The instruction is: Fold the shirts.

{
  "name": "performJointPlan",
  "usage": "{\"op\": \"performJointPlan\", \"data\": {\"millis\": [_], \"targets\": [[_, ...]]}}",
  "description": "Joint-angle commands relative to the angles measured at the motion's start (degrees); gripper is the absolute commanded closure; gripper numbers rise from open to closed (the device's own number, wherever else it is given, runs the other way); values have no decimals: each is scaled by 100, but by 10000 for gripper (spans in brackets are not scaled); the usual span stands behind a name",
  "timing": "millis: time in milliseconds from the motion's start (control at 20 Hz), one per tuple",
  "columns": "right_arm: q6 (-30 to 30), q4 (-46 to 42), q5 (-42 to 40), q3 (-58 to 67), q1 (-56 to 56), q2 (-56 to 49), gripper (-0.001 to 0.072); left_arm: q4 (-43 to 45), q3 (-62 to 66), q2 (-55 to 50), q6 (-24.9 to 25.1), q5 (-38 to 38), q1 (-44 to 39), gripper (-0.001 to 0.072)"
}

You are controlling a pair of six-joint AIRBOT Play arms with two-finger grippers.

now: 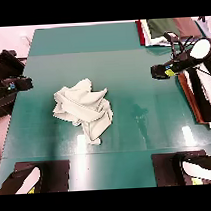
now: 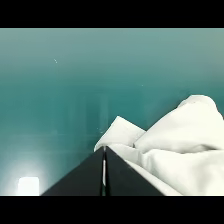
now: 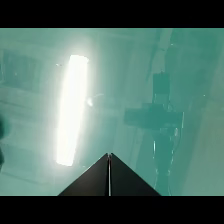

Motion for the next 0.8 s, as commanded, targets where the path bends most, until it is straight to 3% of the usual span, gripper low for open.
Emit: {"op": "performJointPlan", "data": {"millis": [0, 750], "targets": [[0, 0, 0, -2, 4, -2, 690, 2, 0, -2, 0, 0, 2, 682], [0, 0, 0, -2, 4, -2, 690, -57, 0, -2, -48, -2, 2, 681]]}}
